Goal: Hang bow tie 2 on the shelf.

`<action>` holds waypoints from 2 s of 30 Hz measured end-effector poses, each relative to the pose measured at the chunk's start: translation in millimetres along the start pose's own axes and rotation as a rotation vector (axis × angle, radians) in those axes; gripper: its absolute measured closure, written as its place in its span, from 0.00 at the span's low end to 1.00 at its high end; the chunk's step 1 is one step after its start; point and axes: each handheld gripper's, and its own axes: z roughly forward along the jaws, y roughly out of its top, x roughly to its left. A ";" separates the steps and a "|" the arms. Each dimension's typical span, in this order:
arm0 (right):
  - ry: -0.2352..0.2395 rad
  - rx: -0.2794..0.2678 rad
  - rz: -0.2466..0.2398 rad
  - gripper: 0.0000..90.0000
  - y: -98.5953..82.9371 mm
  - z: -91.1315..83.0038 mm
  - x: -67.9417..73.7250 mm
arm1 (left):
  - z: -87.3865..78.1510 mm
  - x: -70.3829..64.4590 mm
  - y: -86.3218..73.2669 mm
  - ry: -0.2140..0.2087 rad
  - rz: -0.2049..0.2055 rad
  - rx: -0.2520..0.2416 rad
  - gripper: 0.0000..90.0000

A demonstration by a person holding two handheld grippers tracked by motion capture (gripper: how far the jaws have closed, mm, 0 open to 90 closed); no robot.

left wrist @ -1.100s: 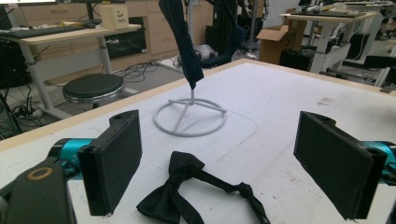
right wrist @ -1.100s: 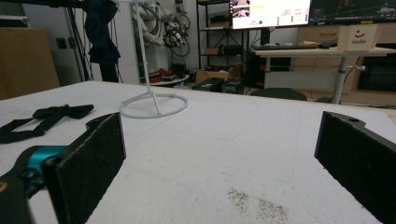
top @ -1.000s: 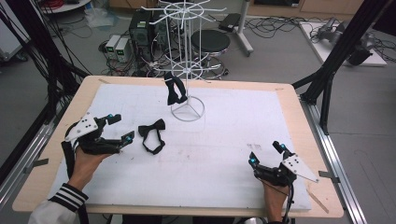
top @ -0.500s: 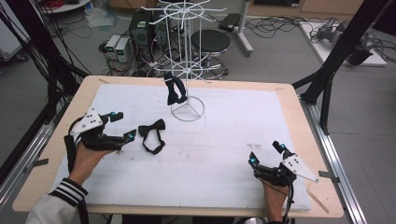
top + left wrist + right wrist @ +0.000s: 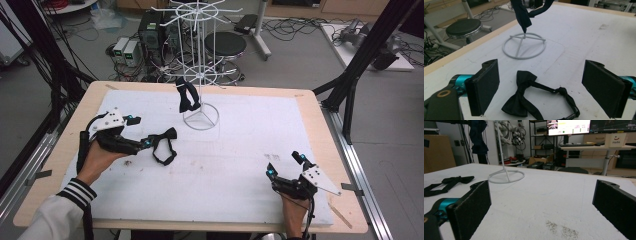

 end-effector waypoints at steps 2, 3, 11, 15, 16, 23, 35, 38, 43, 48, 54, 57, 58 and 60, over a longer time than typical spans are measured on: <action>0.000 0.000 0.000 0.01 0.0 0.0 0.0 | 3.9 1.5 2.5 -0.004 0.016 0.023 0.17; 0.000 0.000 0.000 0.01 0.0 0.0 -0.1 | 5.6 2.1 3.6 -0.006 0.022 0.033 0.17; 0.000 -0.001 0.001 0.01 0.1 0.1 -0.4 | 20.1 8.9 10.0 -0.035 0.046 0.127 0.17; 0.001 -0.002 -0.003 0.01 0.0 0.3 -0.5 | 24.3 10.1 10.3 -0.040 0.040 0.128 0.17; 0.000 -0.003 -0.004 0.01 0.0 0.3 -0.5 | 27.5 11.2 8.4 -0.042 0.044 0.149 0.17; 0.000 -0.001 0.000 0.01 0.0 0.2 -0.3 | 38.5 16.2 2.8 -0.055 0.025 0.208 0.17; 0.002 -0.002 -0.003 0.01 0.0 0.3 0.0 | 61.5 24.9 22.0 -0.105 0.075 0.362 0.17; 0.002 -0.003 -0.004 0.01 0.0 0.3 -0.1 | 69.3 28.0 24.9 -0.113 0.089 0.395 0.17; 0.001 -0.003 -0.004 0.01 0.0 0.3 -0.4 | 76.8 31.2 23.8 -0.126 0.106 0.431 0.19; 0.003 -0.004 -0.004 0.01 0.0 0.2 -0.1 | 86.5 39.7 11.6 -0.132 0.113 0.496 0.23; 0.000 -0.001 -0.002 0.01 0.0 0.4 0.0 | 92.5 44.5 5.2 -0.125 0.090 0.518 0.26; -0.003 0.000 -0.004 0.01 0.0 0.4 0.0 | 96.2 45.8 2.5 -0.116 0.077 0.535 0.27; -0.001 -0.001 -0.006 0.01 0.0 0.4 -0.1 | 97.3 45.5 1.7 -0.117 0.070 0.538 0.27; -0.003 -0.001 -0.006 0.01 0.0 0.5 0.1 | 99.7 45.1 0.7 -0.114 0.077 0.552 0.28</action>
